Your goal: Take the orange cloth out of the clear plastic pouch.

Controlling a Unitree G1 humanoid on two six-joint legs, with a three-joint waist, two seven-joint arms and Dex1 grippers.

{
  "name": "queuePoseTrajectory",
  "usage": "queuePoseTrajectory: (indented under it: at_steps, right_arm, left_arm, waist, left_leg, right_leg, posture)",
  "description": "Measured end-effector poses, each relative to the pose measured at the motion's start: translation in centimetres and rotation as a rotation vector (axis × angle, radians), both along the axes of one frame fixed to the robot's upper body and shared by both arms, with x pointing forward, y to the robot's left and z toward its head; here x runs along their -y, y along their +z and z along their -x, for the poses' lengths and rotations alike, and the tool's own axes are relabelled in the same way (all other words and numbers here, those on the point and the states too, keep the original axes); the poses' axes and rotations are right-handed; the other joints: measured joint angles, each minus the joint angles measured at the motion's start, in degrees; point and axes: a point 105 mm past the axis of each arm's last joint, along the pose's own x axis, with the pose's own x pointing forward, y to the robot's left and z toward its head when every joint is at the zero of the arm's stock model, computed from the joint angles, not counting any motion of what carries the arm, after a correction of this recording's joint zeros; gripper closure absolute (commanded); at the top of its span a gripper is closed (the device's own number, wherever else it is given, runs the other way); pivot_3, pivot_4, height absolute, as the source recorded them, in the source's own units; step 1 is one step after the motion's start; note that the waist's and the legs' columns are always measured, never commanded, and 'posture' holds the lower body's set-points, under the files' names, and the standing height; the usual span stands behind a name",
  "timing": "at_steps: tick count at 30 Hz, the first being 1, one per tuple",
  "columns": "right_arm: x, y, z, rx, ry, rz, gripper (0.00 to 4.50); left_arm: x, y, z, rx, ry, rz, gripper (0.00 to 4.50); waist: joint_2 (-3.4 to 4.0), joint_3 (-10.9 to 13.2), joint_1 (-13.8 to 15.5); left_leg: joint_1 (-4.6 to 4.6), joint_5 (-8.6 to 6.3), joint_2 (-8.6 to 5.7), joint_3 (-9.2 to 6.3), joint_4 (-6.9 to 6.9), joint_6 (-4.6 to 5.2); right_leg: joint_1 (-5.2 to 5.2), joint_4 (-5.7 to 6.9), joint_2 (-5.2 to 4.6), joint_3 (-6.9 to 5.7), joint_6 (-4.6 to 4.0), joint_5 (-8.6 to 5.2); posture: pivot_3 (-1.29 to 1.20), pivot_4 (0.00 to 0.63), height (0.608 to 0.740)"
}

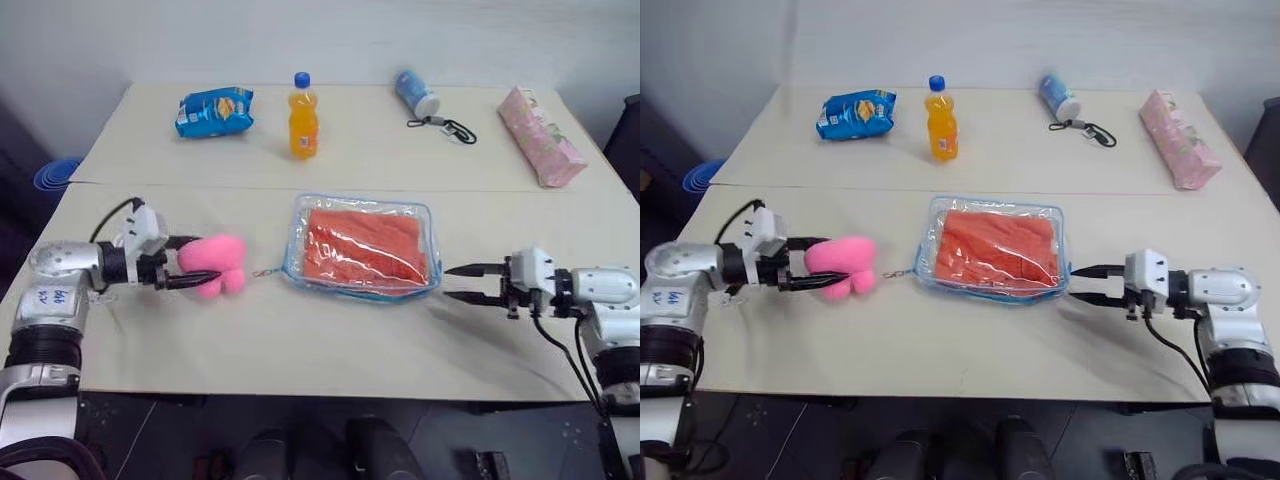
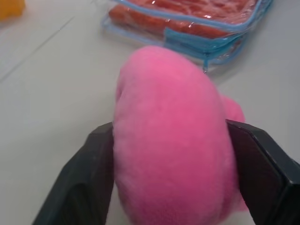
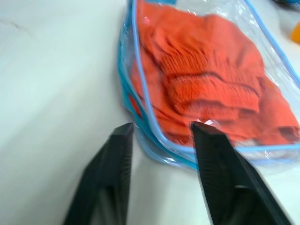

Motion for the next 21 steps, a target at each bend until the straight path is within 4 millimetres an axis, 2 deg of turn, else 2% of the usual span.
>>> queuePoseTrajectory:
  at_steps: [4,7,10,13,15,18,21]
  right_arm:
    - [0.0,0.9,3.2,-0.047,-0.042,-0.042,0.16]
    - [-1.1,1.0,5.9,-0.089,-0.078,-0.101,0.05]
    - [-2.8,1.3,7.4,-0.087,-0.099,-0.148,0.05]
    - [-3.7,1.1,8.2,-0.085,-0.143,-0.191,0.05]
    - [-4.1,1.1,8.4,-0.083,-0.155,-0.202,0.05]
    - [-4.3,1.0,8.6,-0.082,-0.176,-0.201,0.0]
    - [-4.2,0.8,8.6,-0.078,-0.197,-0.198,0.0]
  left_arm:
    - [3.6,1.4,0.8,0.087,-0.158,-0.006,0.49]
    - [9.0,0.7,1.0,0.136,-0.297,0.06,0.49]
    - [12.6,-1.2,0.8,0.164,-0.368,0.045,0.49]
    - [14.4,-2.0,-0.9,0.217,-0.371,-0.003,0.49]
    - [15.0,-2.0,-2.1,0.25,-0.354,-0.017,0.49]
    - [15.2,-2.6,-2.8,0.255,-0.373,-0.044,1.11]
    - [15.6,-3.5,-2.9,0.24,-0.407,-0.059,2.08]
  waist:
    - [0.02,-0.01,0.91]
    - [0.02,-0.01,1.66]
    - [-0.18,0.07,1.64]
    - [-0.24,0.1,1.55]
    - [-0.25,0.1,1.45]
    - [-0.26,0.1,1.44]
    - [-0.3,0.13,1.7]
  left_leg:
    - [-0.05,-0.03,-0.01,0.0,0.0,0.04]
    - [-0.03,-0.04,-0.03,0.03,0.01,0.06]
    - [0.01,-0.04,-0.01,0.12,0.1,0.04]
    - [0.07,-0.02,-0.02,0.14,0.1,0.06]
    - [0.08,-0.03,-0.03,0.19,0.12,0.07]
    - [0.07,-0.03,-0.03,0.18,0.1,0.09]
    - [0.05,-0.04,-0.03,0.17,0.11,0.1]
  right_leg:
    - [0.03,-0.16,0.0,0.02,0.0,0.0]
    - [0.1,-0.19,0.05,0.06,0.03,0.01]
    - [0.1,-0.1,0.18,0.17,0.05,0.02]
    - [0.1,-0.04,0.22,0.19,0.05,0.02]
    - [0.1,-0.03,0.22,0.21,0.05,0.03]
    - [0.09,-0.04,0.22,0.19,0.05,0.03]
    - [0.08,-0.07,0.21,0.17,0.05,0.03]
  posture:
    - [0.0,0.15,0.74]
    - [0.0,0.15,0.74]
    - [0.0,0.15,0.74]
    - [0.0,0.15,0.74]
    - [0.0,0.15,0.74]
    - [0.0,0.15,0.74]
    - [0.0,0.15,0.74]
